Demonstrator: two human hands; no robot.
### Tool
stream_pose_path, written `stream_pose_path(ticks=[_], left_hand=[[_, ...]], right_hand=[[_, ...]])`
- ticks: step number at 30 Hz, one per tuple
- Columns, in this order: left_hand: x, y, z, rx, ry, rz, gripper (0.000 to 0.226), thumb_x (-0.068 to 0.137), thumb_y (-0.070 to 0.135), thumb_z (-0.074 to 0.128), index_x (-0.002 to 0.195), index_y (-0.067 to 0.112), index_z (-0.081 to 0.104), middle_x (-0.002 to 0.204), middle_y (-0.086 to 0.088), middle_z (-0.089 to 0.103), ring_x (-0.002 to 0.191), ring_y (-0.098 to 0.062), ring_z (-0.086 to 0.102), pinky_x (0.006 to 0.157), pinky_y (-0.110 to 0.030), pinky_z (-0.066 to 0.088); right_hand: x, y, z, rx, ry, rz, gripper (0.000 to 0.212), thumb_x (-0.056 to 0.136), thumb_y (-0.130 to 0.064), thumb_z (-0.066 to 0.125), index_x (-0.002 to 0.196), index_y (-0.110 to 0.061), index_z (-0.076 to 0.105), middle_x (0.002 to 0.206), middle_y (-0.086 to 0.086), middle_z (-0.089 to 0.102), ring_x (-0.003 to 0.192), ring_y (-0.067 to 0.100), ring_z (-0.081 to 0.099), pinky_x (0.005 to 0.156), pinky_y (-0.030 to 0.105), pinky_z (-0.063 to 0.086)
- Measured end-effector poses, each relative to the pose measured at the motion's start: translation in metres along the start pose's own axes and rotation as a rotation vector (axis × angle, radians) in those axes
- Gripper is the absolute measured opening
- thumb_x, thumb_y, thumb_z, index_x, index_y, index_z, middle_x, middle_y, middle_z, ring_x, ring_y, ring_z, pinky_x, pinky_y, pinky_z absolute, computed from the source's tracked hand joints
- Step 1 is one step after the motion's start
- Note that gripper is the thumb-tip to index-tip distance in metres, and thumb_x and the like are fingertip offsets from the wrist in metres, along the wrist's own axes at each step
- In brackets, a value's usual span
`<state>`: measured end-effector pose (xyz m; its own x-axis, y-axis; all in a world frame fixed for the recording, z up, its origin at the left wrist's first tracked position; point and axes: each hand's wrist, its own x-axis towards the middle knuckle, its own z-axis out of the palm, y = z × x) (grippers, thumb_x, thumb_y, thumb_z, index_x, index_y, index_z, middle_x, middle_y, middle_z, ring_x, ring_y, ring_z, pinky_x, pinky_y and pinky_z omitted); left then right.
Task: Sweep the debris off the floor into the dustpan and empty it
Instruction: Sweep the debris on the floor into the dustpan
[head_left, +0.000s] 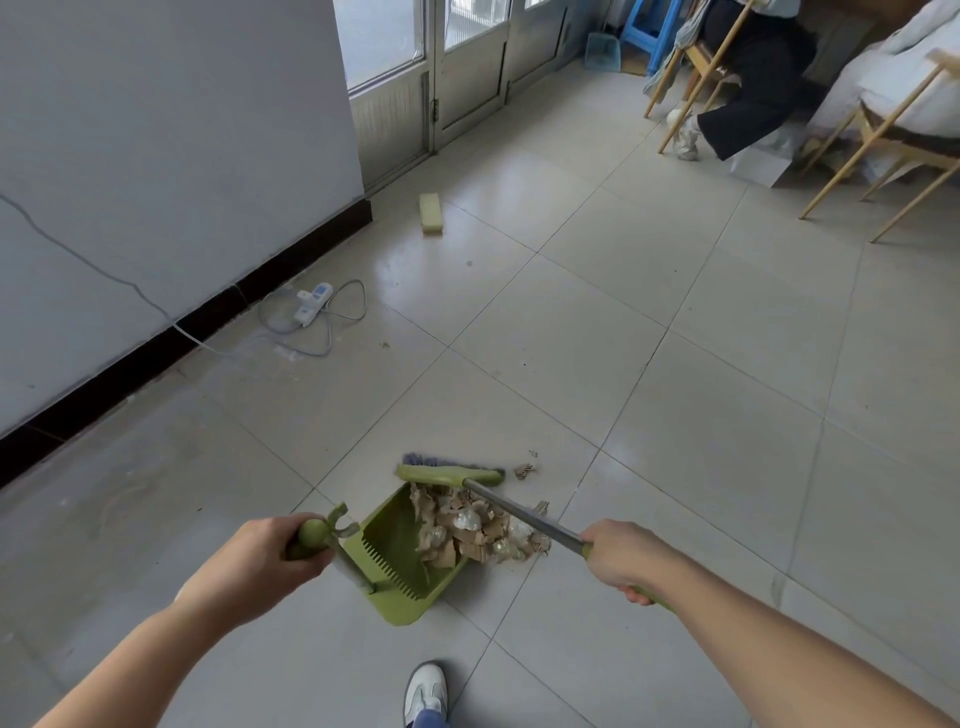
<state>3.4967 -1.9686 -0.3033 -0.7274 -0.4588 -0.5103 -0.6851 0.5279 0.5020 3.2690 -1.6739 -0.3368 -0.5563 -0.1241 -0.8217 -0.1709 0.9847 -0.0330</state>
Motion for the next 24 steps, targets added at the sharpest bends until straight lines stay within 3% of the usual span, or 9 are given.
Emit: stream_pose_path(ticks=[10,24], left_hand=[[-0.005,0.003,0.002,-0.008,0.002,0.010,0.005,0.082,0.031,0.068,0.078,0.033,0.065,0.065,0.006,0.062,0.058,-0.010,0.052,0.055,-0.025,0.043],[-0.015,-0.001,0.007,-0.046,0.023,0.002,0.003,0.083,0.030,0.067,0.080,0.031,0.066,0.069,0.002,0.065,0.057,-0.011,0.049,0.052,-0.024,0.039]], right_hand=[[-0.033,0.011,0.022,0.253,-0.165,-0.038,0.041,0.095,-0.018,0.030,0.130,-0.032,0.047,0.068,0.008,0.049,0.046,0.015,0.042,0.042,0.019,0.034],[-0.067,0.010,0.024,0.377,-0.359,-0.034,0.051,0.099,-0.013,0.031,0.146,-0.030,0.035,0.075,0.008,0.051,0.053,0.015,0.044,0.044,0.021,0.039]])
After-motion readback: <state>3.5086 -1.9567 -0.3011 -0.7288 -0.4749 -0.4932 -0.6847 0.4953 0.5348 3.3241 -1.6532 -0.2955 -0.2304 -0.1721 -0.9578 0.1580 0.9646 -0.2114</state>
